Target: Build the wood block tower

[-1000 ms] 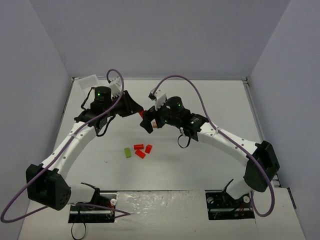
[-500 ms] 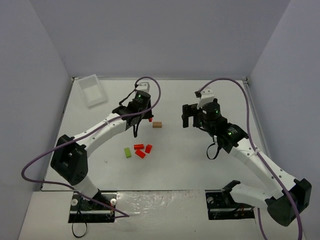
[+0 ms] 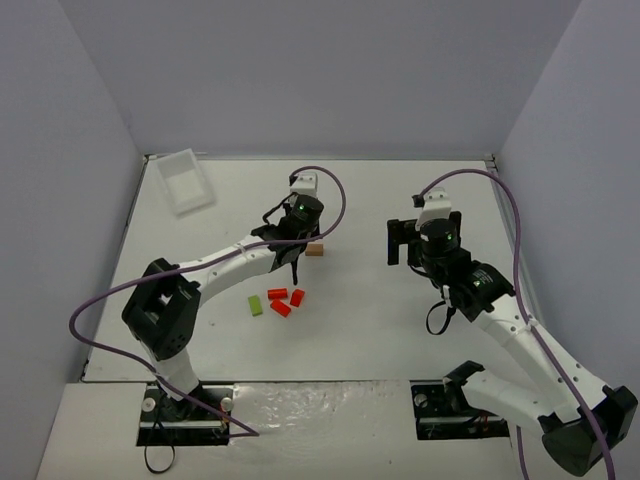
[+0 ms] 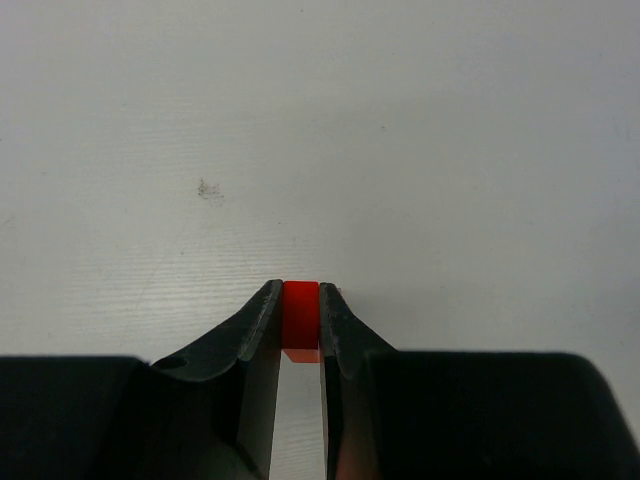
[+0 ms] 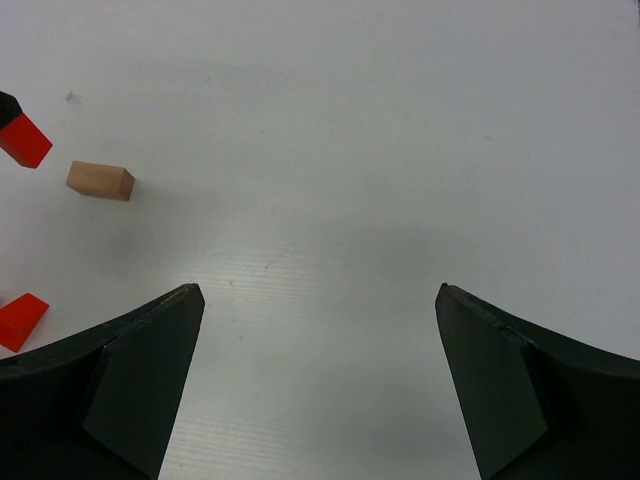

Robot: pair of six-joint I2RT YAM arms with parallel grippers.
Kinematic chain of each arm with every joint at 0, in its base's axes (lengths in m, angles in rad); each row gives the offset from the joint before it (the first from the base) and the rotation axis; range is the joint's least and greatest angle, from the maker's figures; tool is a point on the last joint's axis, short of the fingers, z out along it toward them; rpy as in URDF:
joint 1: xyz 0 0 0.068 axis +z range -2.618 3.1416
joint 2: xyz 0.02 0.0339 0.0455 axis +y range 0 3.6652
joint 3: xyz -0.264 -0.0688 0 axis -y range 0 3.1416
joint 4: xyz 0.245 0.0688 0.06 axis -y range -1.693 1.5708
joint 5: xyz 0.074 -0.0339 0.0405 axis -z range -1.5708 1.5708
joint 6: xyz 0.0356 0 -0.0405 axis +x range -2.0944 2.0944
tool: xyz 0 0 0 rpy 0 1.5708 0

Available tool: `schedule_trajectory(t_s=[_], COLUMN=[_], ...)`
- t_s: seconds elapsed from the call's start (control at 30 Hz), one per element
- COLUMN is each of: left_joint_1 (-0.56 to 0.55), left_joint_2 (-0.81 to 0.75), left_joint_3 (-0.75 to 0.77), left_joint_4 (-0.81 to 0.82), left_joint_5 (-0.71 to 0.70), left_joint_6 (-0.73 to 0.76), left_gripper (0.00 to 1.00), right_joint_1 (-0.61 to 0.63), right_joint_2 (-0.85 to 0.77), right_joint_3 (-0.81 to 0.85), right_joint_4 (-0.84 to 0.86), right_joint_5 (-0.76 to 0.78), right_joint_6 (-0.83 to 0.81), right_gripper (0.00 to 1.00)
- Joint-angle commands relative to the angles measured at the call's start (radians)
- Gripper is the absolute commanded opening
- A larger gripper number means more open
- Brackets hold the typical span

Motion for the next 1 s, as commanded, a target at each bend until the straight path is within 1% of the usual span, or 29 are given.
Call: schedule_trajectory(t_s=[0.0,0.3,0.97], left_joint_1=[-0.011,-0.015,-0.015], left_joint_2=[0.008,0.06,0.11], left_joint_3=[-0.01,-0.016,-0.021], left_joint_4=[0.142,0.159,0.17], left_joint_5=[-0.06,-0.079,-0.145], left_joint_6=[-0.001,-0.029,-0.061], left_gripper=[0.0,0.0,0.0], right_joint_1=[-0.009,-0.019,-0.022], right_joint_2=[-0.034,-0.059,-0.058], right_joint_3=[-0.009,-0.026,-0.034], right_joint_4=[0.023,0.023,0.022], right_joint_5=[0.038,0.042,0.032], right_joint_6=[-0.029,-0.033,-0.039], right_gripper=[1.0,1.0,1.0])
